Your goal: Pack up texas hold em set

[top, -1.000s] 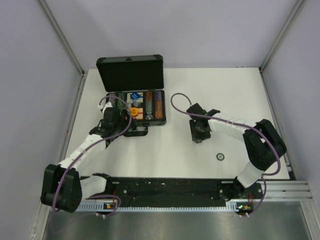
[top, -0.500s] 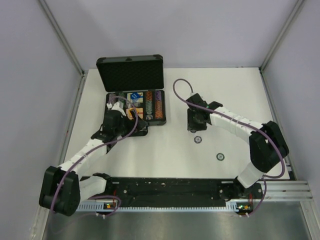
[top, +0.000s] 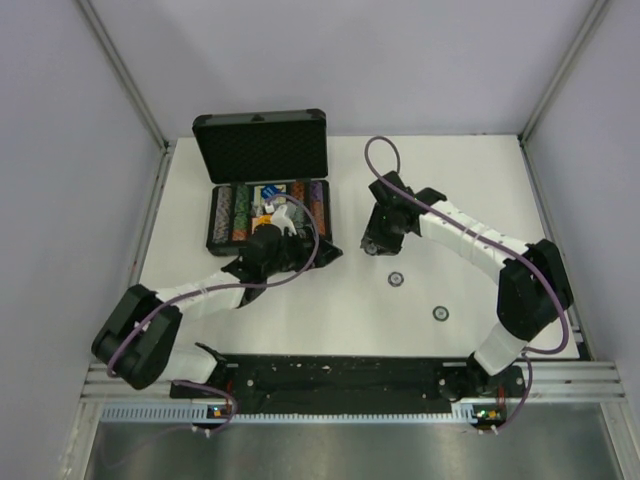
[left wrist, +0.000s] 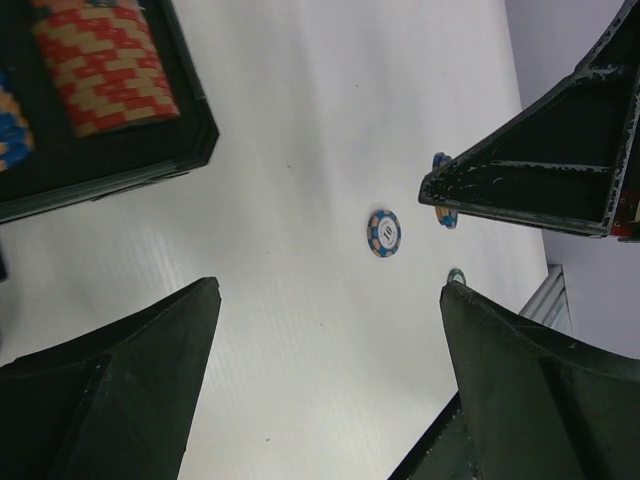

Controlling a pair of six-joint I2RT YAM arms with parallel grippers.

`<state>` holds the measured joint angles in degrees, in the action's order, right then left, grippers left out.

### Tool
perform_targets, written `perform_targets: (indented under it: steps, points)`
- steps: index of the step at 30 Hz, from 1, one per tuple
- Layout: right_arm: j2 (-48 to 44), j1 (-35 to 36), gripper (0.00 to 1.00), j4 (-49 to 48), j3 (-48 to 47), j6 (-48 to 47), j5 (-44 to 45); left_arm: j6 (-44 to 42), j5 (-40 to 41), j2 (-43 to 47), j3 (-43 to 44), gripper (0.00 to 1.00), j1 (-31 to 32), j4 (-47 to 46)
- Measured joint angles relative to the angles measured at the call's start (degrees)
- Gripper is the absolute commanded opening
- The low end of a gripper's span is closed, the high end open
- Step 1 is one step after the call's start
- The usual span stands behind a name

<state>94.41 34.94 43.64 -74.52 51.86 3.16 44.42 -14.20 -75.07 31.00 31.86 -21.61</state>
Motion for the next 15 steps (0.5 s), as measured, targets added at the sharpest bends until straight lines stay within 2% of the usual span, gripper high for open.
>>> perform_targets:
  steps: [7, 12, 15]
  points:
    - [-0.02, -1.36, 0.05, 1.44, 0.0, 7.48, -3.54, 4.61, -0.04, -9.94, 2.56, 0.84, 6.05, -10.93]
    - [-0.02, -1.6, 0.04, 2.34, 0.0, 11.76, -5.95, 6.86, 0.74, -13.88, 4.15, 0.79, 8.68, -16.65]
    - [-0.02, -1.62, 0.04, 2.49, 0.0, 13.4, -6.84, 8.63, 1.51, -15.26, 4.17, 0.73, 9.51, -19.98]
